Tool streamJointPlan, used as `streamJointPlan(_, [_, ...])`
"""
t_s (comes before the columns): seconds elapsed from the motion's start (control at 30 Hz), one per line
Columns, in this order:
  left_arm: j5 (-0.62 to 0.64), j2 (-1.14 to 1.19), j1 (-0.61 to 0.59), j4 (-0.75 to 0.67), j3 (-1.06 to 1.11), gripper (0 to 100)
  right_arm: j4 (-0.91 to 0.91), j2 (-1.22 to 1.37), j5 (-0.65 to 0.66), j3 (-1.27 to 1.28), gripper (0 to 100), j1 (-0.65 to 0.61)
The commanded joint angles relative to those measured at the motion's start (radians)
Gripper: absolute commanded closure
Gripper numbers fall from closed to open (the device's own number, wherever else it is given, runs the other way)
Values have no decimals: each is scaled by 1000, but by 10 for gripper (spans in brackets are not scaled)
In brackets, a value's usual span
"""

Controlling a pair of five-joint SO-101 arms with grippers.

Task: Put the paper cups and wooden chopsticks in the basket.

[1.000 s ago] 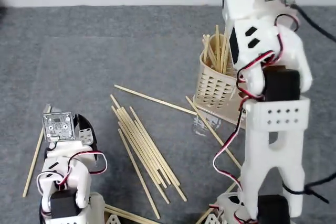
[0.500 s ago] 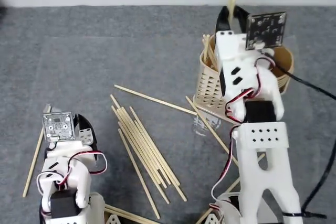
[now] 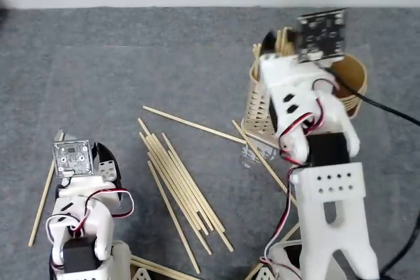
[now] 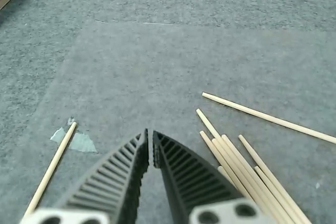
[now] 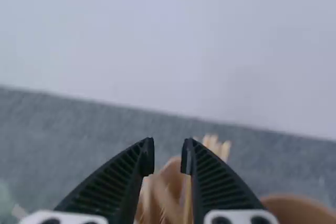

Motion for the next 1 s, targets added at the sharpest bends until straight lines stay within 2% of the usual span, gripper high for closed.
streamJointPlan(0.0, [-6, -14, -2, 9, -45, 983, 214, -53, -14, -58, 957, -76])
streamJointPlan(0.17, [-9, -8, -5, 32, -110, 983, 401, -64, -14, 17, 990, -199])
streamJointPlan(0.3, [-12, -6, -5, 118, -194, 982, 363, -62, -15, 167, 987, -237])
streamJointPlan(0.4, [-61, 28, -5, 149, -228, 982, 282, -62, -17, 285, 983, -239])
streamJointPlan(0.53, [-81, 183, -5, 144, -278, 982, 199, -53, -72, 377, 983, -254])
streamJointPlan(0.83, [-77, 643, -6, 183, -524, 982, 191, -13, -74, 402, 980, -364])
streamJointPlan(0.97, [-74, 724, -48, 193, -570, 982, 186, 110, -77, 391, 913, -389])
